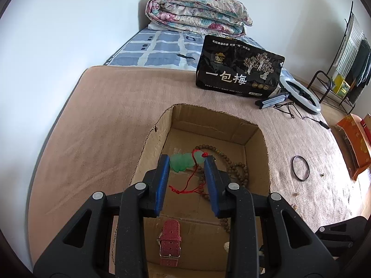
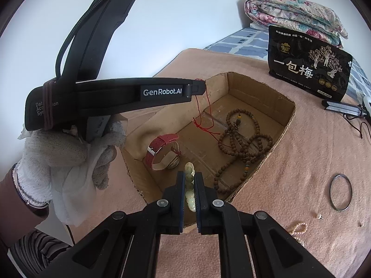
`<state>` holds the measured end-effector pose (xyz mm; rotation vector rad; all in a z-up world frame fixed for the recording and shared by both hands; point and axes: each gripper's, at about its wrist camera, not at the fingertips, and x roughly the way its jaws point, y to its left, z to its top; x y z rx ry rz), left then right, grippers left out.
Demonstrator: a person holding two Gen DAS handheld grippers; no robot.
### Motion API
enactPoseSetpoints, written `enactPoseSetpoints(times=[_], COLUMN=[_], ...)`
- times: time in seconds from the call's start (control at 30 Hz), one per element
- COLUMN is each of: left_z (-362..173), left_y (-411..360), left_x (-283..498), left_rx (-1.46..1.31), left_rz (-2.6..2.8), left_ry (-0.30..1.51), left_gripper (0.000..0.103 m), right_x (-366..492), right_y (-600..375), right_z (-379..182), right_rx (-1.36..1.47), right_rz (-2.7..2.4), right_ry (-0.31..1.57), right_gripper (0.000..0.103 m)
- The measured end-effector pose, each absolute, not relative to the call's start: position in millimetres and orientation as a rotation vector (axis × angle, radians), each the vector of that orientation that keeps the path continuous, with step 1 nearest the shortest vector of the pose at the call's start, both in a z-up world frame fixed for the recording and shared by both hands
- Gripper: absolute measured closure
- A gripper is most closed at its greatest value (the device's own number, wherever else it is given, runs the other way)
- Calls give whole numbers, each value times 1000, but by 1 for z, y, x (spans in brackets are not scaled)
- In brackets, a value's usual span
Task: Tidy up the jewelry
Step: 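Open left gripper to drop pendant into box while right gripper releases bracelet, then lift both open grippers away from the box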
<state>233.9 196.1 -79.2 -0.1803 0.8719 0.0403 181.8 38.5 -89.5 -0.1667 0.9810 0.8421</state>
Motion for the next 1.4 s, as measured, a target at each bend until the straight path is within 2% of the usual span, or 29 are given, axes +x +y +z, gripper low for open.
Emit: enactPoseSetpoints(times=[0.07,0.1,0.13,0.17,0.2,0.23,0.27,0.33,0.5,0.6,1.0,1.1,1.2,1.4], left_z=[-79,-79,-80,-80,-81,-81,-81,-80,-79,-76,-61,-55,-50,-40], left_y=[196,196,195,196,196,196,196,196,197,195,181,175,170,161], left_x=[234,235,236,236,236,235,235,235,234,232,226,222,219,213], left_rx=[-181,-180,-178,-179,-182,-184,-183,-177,-170,-160,-113,-106,-102,-121], left_rz=[46,50,56,60,65,66,69,73,79,81,97,98,91,77], left_ry=[872,875,880,882,884,882,881,882,878,873,831,815,806,800], left_gripper=[72,72,69,65,53,49,49,49,49,49,49,39,37,36], right_x=[181,181,181,181,182,183,183,184,181,181,169,168,170,174], right_y=[39,38,37,36,35,34,33,30,23,21,14,6,-3,-29], right_z=[-90,-90,-89,-88,-88,-88,-88,-88,-84,-81,-67,-64,-63,-59], right_rx=[-172,-174,-176,-177,-176,-172,-170,-167,-170,-173,-219,-214,-203,-204], right_rz=[835,829,821,809,805,803,798,783,763,751,732,720,700,638], right_ry=[978,973,965,959,958,960,962,958,937,920,856,853,856,866], right_gripper=[91,79,72,71,71,68,64,46,42,26,15,12,9,9])
